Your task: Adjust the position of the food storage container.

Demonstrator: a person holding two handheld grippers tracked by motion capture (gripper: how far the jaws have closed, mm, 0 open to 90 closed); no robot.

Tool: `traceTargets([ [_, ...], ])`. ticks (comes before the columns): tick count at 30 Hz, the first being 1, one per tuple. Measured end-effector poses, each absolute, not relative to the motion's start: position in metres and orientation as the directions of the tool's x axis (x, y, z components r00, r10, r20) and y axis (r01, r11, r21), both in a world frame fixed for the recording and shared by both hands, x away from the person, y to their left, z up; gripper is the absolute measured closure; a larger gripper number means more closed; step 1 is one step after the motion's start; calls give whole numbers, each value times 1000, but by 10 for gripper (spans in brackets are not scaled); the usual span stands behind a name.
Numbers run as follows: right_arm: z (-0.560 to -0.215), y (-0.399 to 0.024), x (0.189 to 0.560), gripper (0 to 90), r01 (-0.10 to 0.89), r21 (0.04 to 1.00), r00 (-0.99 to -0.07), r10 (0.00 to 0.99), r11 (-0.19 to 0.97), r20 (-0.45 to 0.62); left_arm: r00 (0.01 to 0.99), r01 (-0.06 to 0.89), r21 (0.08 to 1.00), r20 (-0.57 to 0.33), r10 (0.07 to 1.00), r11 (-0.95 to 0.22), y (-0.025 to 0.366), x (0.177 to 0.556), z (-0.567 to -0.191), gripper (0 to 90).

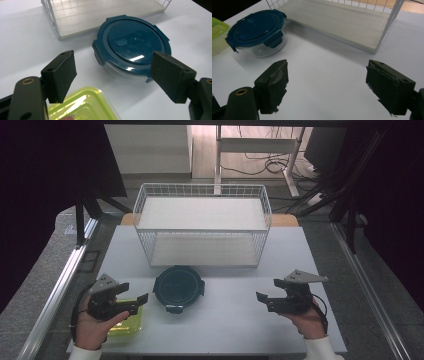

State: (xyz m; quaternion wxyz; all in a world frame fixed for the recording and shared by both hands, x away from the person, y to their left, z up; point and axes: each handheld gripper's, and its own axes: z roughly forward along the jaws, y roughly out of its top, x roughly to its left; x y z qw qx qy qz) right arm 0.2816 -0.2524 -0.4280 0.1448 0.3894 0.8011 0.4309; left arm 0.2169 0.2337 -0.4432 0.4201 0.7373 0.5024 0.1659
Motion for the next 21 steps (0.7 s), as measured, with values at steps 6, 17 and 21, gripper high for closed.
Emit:
traceTargets([
  [6,-423,-239,269,193,482,804,-670,737,347,84,462,571,808,-173,870,-143,234,204,-424,214],
  [17,-430,-238,270,207,506,789,-666,738,348,102,496,627,758,-209,843,-181,235,242,-404,218],
  [21,-432,-239,269,214,511,786,-662,742,348,102,500,656,728,-225,836,-197,236,258,-404,227],
])
